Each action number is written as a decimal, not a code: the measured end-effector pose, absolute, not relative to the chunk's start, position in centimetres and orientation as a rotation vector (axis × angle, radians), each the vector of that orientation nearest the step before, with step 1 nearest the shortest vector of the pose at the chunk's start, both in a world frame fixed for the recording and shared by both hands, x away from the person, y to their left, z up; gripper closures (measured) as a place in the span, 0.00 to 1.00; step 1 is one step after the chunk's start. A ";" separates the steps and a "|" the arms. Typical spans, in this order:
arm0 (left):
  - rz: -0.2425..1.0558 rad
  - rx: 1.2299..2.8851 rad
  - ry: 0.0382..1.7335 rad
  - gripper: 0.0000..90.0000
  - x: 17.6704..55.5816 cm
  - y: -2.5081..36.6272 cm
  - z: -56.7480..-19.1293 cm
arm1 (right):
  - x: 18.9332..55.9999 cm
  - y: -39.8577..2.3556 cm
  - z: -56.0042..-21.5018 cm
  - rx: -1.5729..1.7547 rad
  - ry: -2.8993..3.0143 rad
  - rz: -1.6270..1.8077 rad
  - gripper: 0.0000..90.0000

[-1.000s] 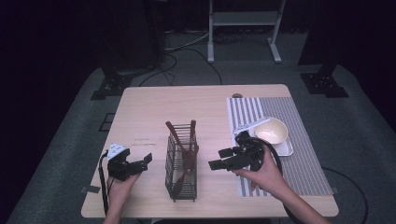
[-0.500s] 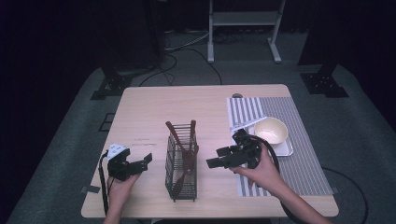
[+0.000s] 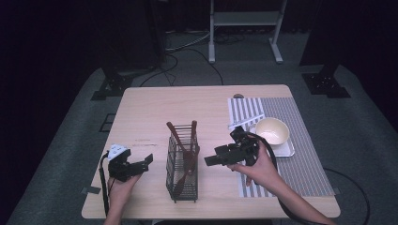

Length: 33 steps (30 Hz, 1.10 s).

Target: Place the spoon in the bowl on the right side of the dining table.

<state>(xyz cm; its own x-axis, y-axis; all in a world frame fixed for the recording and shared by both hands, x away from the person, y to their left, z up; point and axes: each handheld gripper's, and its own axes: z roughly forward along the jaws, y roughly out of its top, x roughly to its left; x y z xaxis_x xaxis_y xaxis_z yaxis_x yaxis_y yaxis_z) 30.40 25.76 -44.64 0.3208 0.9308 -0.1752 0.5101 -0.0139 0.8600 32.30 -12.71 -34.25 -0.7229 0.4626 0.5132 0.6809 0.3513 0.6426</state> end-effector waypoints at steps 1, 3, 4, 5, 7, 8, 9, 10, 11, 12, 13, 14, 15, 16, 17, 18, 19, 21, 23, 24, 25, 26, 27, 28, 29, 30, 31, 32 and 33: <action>0.570 1.662 1.319 0.02 30.4 25.8 -44.6 | 32.4 -12.6 -34.2 -1.028 -2.372 -1.306 0.27; 0.570 1.663 1.320 0.02 30.4 25.8 -44.6 | 32.6 -12.3 -34.3 -1.026 -2.366 -1.304 0.27; 0.570 1.663 1.320 0.02 30.4 25.8 -44.6 | 32.7 -12.2 -34.3 -1.027 -2.364 -1.302 0.27; 0.570 1.663 1.320 0.02 30.4 25.8 -44.6 | 32.7 -12.2 -34.3 -1.027 -2.364 -1.302 0.27; 0.570 1.661 1.321 0.02 30.4 25.8 -44.6 | 32.9 -11.9 -34.3 -1.027 -2.357 -1.293 0.27; 0.569 1.661 1.321 0.02 30.4 25.8 -44.6 | 32.9 -11.9 -34.3 -1.027 -2.357 -1.293 0.27; 0.569 1.661 1.321 0.02 30.4 25.8 -44.6 | 33.0 -11.8 -34.3 -1.026 -2.357 -1.295 0.27; 0.569 1.660 1.322 0.02 30.4 25.8 -44.6 | 33.1 -11.6 -34.3 -1.027 -2.351 -1.296 0.27; 0.569 1.659 1.322 0.02 30.4 25.8 -44.6 | 33.1 -11.6 -34.3 -1.027 -2.351 -1.296 0.27; 0.570 1.659 1.322 0.02 30.4 25.8 -44.6 | 33.3 -11.4 -34.3 -1.023 -2.350 -1.293 0.27; 0.570 1.659 1.322 0.02 30.4 25.8 -44.6 | 33.3 -11.4 -34.3 -1.023 -2.350 -1.293 0.27; 0.569 1.658 1.323 0.02 30.4 25.8 -44.6 | 33.4 -11.2 -34.3 -1.020 -2.350 -1.286 0.27; 0.569 1.658 1.322 0.02 30.4 25.8 -44.6 | 33.4 -11.2 -34.3 -1.020 -2.350 -1.286 0.27; 0.569 1.656 1.324 0.02 30.4 25.8 -44.6 | 33.5 -11.1 -34.3 -1.021 -2.348 -1.281 0.27; 0.569 1.656 1.324 0.02 30.4 25.8 -44.6 | 33.5 -11.1 -34.3 -1.021 -2.348 -1.281 0.27; 0.568 1.654 1.325 0.02 30.4 25.8 -44.6 | 33.6 -10.9 -34.4 -1.017 -2.341 -1.281 0.28; 0.568 1.654 1.325 0.02 30.4 25.8 -44.6 | 33.6 -10.9 -34.4 -1.017 -2.341 -1.281 0.28; 0.568 1.655 1.325 0.02 30.4 25.8 -44.6 | 33.7 -10.7 -34.4 -1.017 -2.342 -1.279 0.28; 0.569 1.651 1.327 0.02 30.4 25.8 -44.6 | 33.9 -10.6 -34.4 -1.021 -2.338 -1.272 0.28; 0.569 1.650 1.328 0.02 30.4 25.8 -44.6 | 33.9 -10.5 -34.4 -1.020 -2.338 -1.276 0.28; 0.569 1.649 1.328 0.02 30.4 25.9 -44.6 | 34.0 -10.4 -34.4 -1.020 -2.341 -1.267 0.29; 0.569 1.648 1.328 0.02 30.4 25.9 -44.6 | 34.0 -10.3 -34.5 -1.020 -2.341 -1.265 0.30; 0.569 1.647 1.328 0.02 30.4 25.9 -44.6 | 34.0 -10.2 -34.5 -1.017 -2.344 -1.262 0.31; 0.568 1.647 1.329 0.02 30.4 25.9 -44.6 | 34.1 -10.1 -34.5 -1.019 -2.344 -1.255 0.31; 0.568 1.647 1.329 0.02 30.4 25.9 -44.6 | 34.1 -9.9 -34.6 -1.020 -2.347 -1.253 0.32; 0.568 1.648 1.328 0.02 30.4 25.9 -44.6 | 34.2 -9.8 -34.6 -1.019 -2.348 -1.246 0.33; 0.568 1.648 1.329 0.02 30.4 25.9 -44.6 | 34.2 -9.8 -34.6 -1.020 -2.348 -1.246 0.33; 0.568 1.649 1.328 0.02 30.4 25.9 -44.6 | 34.3 -9.7 -34.7 -1.021 -2.348 -1.244 0.34; 0.569 1.648 1.329 0.02 30.4 25.9 -44.6 | 34.3 -9.6 -34.7 -1.023 -2.349 -1.243 0.35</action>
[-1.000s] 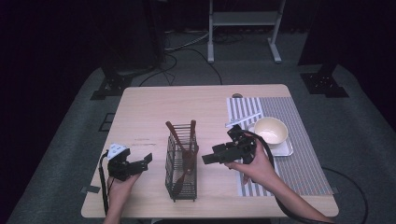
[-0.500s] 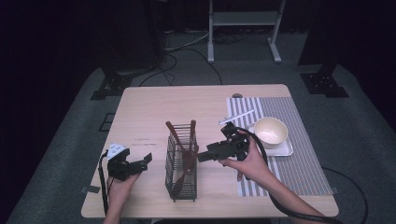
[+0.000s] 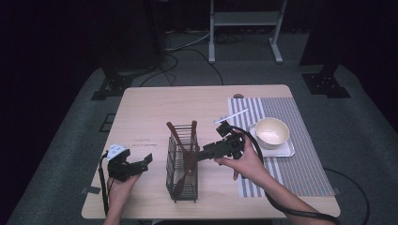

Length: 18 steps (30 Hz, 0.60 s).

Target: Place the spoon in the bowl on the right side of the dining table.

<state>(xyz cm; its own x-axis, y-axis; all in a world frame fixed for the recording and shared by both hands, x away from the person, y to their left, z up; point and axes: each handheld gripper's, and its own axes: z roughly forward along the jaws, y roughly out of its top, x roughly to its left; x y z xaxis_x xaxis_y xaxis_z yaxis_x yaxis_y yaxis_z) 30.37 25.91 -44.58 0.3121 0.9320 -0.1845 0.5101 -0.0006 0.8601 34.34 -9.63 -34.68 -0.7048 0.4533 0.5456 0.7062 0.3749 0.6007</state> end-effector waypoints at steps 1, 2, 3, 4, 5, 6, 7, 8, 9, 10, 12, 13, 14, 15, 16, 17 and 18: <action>0.571 1.649 1.327 0.02 30.4 25.9 -44.6 | 34.4 -9.6 -34.7 -1.027 -2.348 -1.238 0.36; 0.571 1.649 1.328 0.02 30.4 25.9 -44.6 | 34.4 -9.5 -34.7 -1.030 -2.348 -1.240 0.37; 0.570 1.648 1.328 0.02 30.4 26.0 -44.6 | 34.5 -9.5 -34.7 -1.032 -2.347 -1.239 0.38; 0.570 1.648 1.329 0.02 30.4 26.0 -44.6 | 34.5 -9.5 -34.8 -1.033 -2.345 -1.238 0.39; 0.571 1.647 1.329 0.02 30.4 26.0 -44.6 | 34.6 -9.4 -34.8 -1.040 -2.343 -1.235 0.41; 0.572 1.647 1.329 0.02 30.4 26.0 -44.6 | 34.7 -9.4 -34.8 -1.047 -2.349 -1.234 0.43; 0.571 1.647 1.330 0.02 30.4 26.0 -44.6 | 34.7 -9.4 -34.8 -1.055 -2.351 -1.230 0.45; 0.572 1.646 1.330 0.02 30.4 26.0 -44.6 | 34.8 -9.4 -34.8 -1.062 -2.350 -1.227 0.46; 0.571 1.648 1.330 0.02 30.4 26.0 -44.6 | 34.8 -9.4 -34.8 -1.065 -2.349 -1.225 0.47; 0.571 1.647 1.330 0.02 30.4 26.0 -44.6 | 34.9 -9.4 -34.9 -1.069 -2.346 -1.225 0.49; 0.572 1.648 1.330 0.02 30.4 26.0 -44.6 | 35.0 -9.4 -34.9 -1.075 -2.339 -1.222 0.53; 0.572 1.648 1.329 0.02 30.4 26.0 -44.6 | 35.0 -9.3 -34.9 -1.077 -2.338 -1.220 0.54; 0.572 1.648 1.330 0.02 30.4 26.0 -44.6 | 35.1 -9.3 -34.9 -1.080 -2.338 -1.221 0.57; 0.573 1.648 1.329 0.02 30.3 26.0 -44.6 | 35.1 -9.3 -34.9 -1.080 -2.335 -1.223 0.58; 0.573 1.648 1.330 0.02 30.3 26.0 -44.6 | 35.1 -9.2 -34.9 -1.082 -2.334 -1.228 0.61; 0.574 1.647 1.330 0.02 30.3 26.0 -44.6 | 35.1 -9.2 -34.9 -1.084 -2.335 -1.231 0.63; 0.574 1.647 1.331 0.02 30.3 26.0 -44.6 | 35.1 -9.2 -34.8 -1.087 -2.335 -1.232 0.65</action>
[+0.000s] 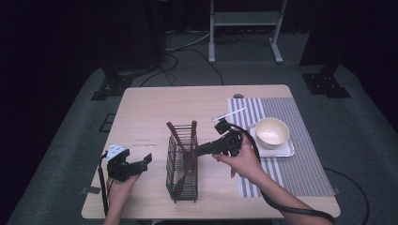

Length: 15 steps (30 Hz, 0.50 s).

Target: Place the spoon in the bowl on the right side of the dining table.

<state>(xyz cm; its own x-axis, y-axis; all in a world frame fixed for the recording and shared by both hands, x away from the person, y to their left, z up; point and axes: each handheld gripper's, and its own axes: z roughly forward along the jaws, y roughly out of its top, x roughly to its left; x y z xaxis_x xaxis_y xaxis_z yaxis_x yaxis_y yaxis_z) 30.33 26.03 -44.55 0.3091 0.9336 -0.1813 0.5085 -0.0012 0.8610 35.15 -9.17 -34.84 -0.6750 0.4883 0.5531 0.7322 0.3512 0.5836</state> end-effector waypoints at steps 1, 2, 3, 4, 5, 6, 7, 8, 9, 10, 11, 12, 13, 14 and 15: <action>0.575 1.647 1.331 0.02 30.3 26.0 -44.6 | 35.2 -9.2 -34.8 -1.088 -2.335 -1.233 0.67; 0.575 1.647 1.331 0.02 30.3 26.0 -44.6 | 35.2 -9.1 -34.8 -1.091 -2.334 -1.233 0.69; 0.575 1.647 1.331 0.02 30.3 26.0 -44.6 | 35.2 -9.1 -34.8 -1.093 -2.335 -1.232 0.71; 0.576 1.648 1.331 0.02 30.3 26.0 -44.5 | 35.2 -9.1 -34.8 -1.094 -2.335 -1.233 0.74; 0.575 1.647 1.331 0.02 30.3 26.0 -44.5 | 35.2 -9.1 -34.8 -1.093 -2.334 -1.233 0.76; 0.575 1.647 1.331 0.02 30.3 26.0 -44.5 | 35.2 -9.0 -34.8 -1.093 -2.333 -1.234 0.78; 0.576 1.648 1.330 0.02 30.3 26.0 -44.5 | 35.1 -9.0 -34.8 -1.094 -2.334 -1.233 0.79; 0.576 1.648 1.330 0.02 30.3 26.0 -44.5 | 35.1 -9.0 -34.8 -1.095 -2.335 -1.235 0.82; 0.576 1.648 1.330 0.02 30.3 26.0 -44.5 | 35.1 -9.0 -34.8 -1.094 -2.334 -1.237 0.84; 0.577 1.649 1.329 0.02 30.3 26.0 -44.5 | 35.1 -9.1 -34.8 -1.094 -2.333 -1.240 0.86; 0.577 1.649 1.329 0.02 30.3 26.0 -44.5 | 35.0 -9.1 -34.8 -1.092 -2.329 -1.245 0.87; 0.577 1.649 1.330 0.02 30.3 26.0 -44.5 | 35.0 -9.1 -34.8 -1.091 -2.326 -1.248 0.88; 0.576 1.648 1.331 0.02 30.3 26.0 -44.5 | 35.0 -9.2 -34.8 -1.092 -2.324 -1.252 0.89; 0.576 1.649 1.331 0.02 30.3 26.0 -44.5 | 34.9 -9.2 -34.7 -1.090 -2.320 -1.255 0.90; 0.577 1.648 1.332 0.02 30.3 26.0 -44.5 | 34.9 -9.3 -34.7 -1.088 -2.312 -1.259 0.91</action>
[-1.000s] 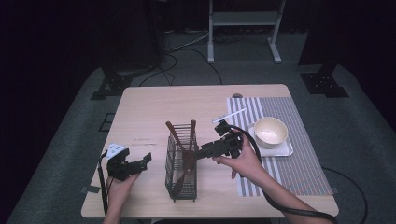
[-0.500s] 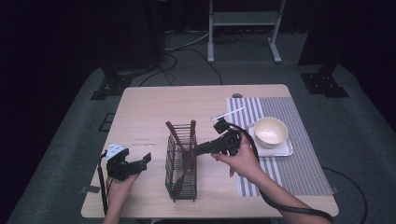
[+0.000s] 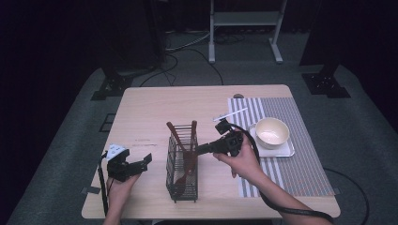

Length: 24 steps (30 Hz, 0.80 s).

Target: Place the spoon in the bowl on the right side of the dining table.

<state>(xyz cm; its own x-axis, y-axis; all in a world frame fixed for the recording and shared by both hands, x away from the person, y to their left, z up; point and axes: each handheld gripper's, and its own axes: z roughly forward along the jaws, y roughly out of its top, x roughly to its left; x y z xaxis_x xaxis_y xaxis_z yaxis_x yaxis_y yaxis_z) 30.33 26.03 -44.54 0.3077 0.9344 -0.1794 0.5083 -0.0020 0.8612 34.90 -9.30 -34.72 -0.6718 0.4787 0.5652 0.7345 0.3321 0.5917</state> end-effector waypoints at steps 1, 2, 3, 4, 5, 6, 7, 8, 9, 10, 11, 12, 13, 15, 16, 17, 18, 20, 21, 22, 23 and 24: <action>0.577 1.648 1.332 0.02 30.3 26.0 -44.5 | 34.8 -9.4 -34.7 -1.090 -2.306 -1.265 0.92; 0.577 1.647 1.332 0.02 30.3 26.0 -44.5 | 34.8 -9.4 -34.6 -1.093 -2.300 -1.269 0.91; 0.577 1.648 1.332 0.02 30.3 26.0 -44.5 | 34.8 -9.5 -34.6 -1.094 -2.297 -1.274 0.91; 0.578 1.648 1.331 0.02 30.3 26.0 -44.6 | 34.8 -9.6 -34.5 -1.093 -2.291 -1.277 0.91; 0.578 1.648 1.332 0.02 30.3 26.0 -44.5 | 34.8 -9.7 -34.5 -1.096 -2.279 -1.282 0.92; 0.578 1.648 1.331 0.02 30.3 26.0 -44.5 | 34.7 -9.8 -34.4 -1.097 -2.275 -1.287 0.92; 0.578 1.649 1.331 0.02 30.3 26.0 -44.5 | 34.7 -9.9 -34.4 -1.100 -2.275 -1.294 0.92; 0.579 1.649 1.331 0.02 30.3 26.0 -44.6 | 34.7 -10.0 -34.2 -1.105 -2.270 -1.299 0.92; 0.578 1.649 1.332 0.02 30.3 26.0 -44.6 | 34.7 -10.1 -34.2 -1.104 -2.271 -1.304 0.92; 0.578 1.650 1.332 0.02 30.3 26.0 -44.6 | 34.6 -10.2 -34.1 -1.107 -2.266 -1.306 0.92; 0.579 1.652 1.331 0.02 30.3 26.0 -44.5 | 34.6 -10.3 -34.0 -1.107 -2.269 -1.313 0.92; 0.581 1.652 1.331 0.02 30.3 26.1 -44.5 | 34.6 -10.5 -33.8 -1.111 -2.267 -1.319 0.92; 0.581 1.652 1.331 0.02 30.3 26.1 -44.5 | 34.6 -10.7 -33.6 -1.112 -2.270 -1.329 0.92; 0.581 1.653 1.332 0.02 30.3 26.1 -44.5 | 34.5 -10.9 -33.4 -1.116 -2.269 -1.337 0.92; 0.581 1.655 1.331 0.02 30.3 26.1 -44.5 | 34.5 -11.1 -33.3 -1.116 -2.268 -1.345 0.92; 0.580 1.656 1.332 0.02 30.3 26.1 -44.5 | 34.5 -11.2 -33.1 -1.120 -2.265 -1.347 0.92; 0.580 1.657 1.331 0.02 30.3 26.1 -44.5 | 34.5 -11.3 -33.0 -1.122 -2.266 -1.354 0.92; 0.582 1.656 1.331 0.02 30.4 26.0 -44.5 | 34.5 -11.7 -32.6 -1.128 -2.260 -1.363 0.92; 0.581 1.654 1.332 0.02 30.4 26.0 -44.6 | 34.5 -11.8 -32.4 -1.132 -2.254 -1.375 0.93; 0.581 1.654 1.332 0.02 30.4 26.0 -44.6 | 34.5 -12.0 -32.3 -1.133 -2.251 -1.380 0.92; 0.581 1.654 1.332 0.02 30.4 26.0 -44.6 | 34.5 -12.2 -32.1 -1.137 -2.248 -1.383 0.93; 0.581 1.653 1.332 0.02 30.4 26.0 -44.6 | 34.5 -12.3 -32.0 -1.139 -2.246 -1.385 0.92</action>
